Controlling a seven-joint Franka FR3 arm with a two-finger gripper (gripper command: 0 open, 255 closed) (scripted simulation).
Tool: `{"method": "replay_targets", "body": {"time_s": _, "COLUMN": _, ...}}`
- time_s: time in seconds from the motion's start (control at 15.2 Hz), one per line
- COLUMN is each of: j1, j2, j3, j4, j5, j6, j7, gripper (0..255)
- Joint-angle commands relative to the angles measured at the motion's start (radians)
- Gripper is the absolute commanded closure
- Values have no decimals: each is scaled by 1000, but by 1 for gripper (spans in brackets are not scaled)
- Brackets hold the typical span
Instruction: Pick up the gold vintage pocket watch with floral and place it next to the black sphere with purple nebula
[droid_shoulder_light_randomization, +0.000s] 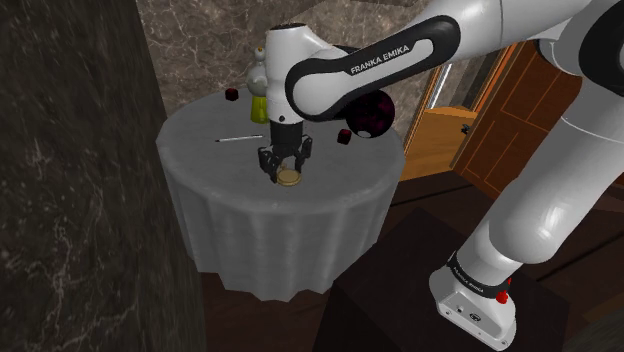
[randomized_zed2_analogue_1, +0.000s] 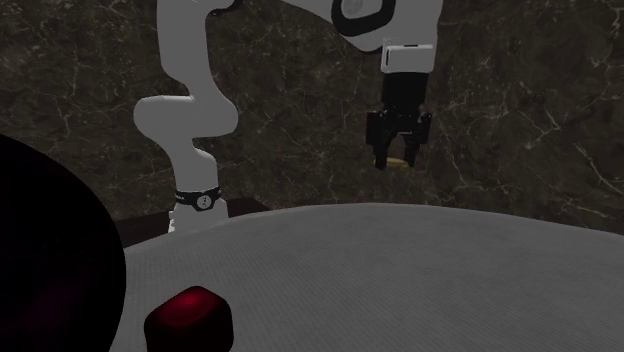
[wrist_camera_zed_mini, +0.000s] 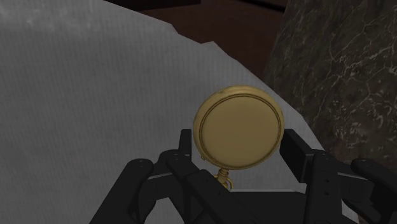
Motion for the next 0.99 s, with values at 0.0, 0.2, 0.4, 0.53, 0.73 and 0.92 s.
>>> {"method": "replay_targets", "body": {"time_s": 0.0, "j1": -1, "j2": -11, "j3": -1, "j4": 18, "j5": 6, "j6": -29, "j7": -5, "gripper": 255}}
{"method": "replay_targets", "body": {"time_s": 0.2, "j1": -2, "j2": -27, "j3": -2, "j4": 44, "j5": 13, "j6": -68, "j7": -11, "gripper": 255}}
{"method": "replay_targets", "body": {"time_s": 0.4, "j1": -3, "j2": -40, "j3": -3, "j4": 71, "j5": 19, "j6": -107, "j7": -15, "gripper": 255}}
{"method": "replay_targets", "body": {"time_s": 0.53, "j1": -4, "j2": -47, "j3": -4, "j4": 90, "j5": 23, "j6": -133, "j7": -18, "gripper": 255}}
{"method": "replay_targets", "body": {"time_s": 0.73, "j1": -5, "j2": -57, "j3": -5, "j4": 121, "j5": 27, "j6": -173, "j7": -21, "gripper": 255}}
{"method": "replay_targets", "body": {"time_s": 0.92, "j1": -5, "j2": -64, "j3": -6, "j4": 154, "j5": 30, "j6": -212, "j7": -23, "gripper": 255}}
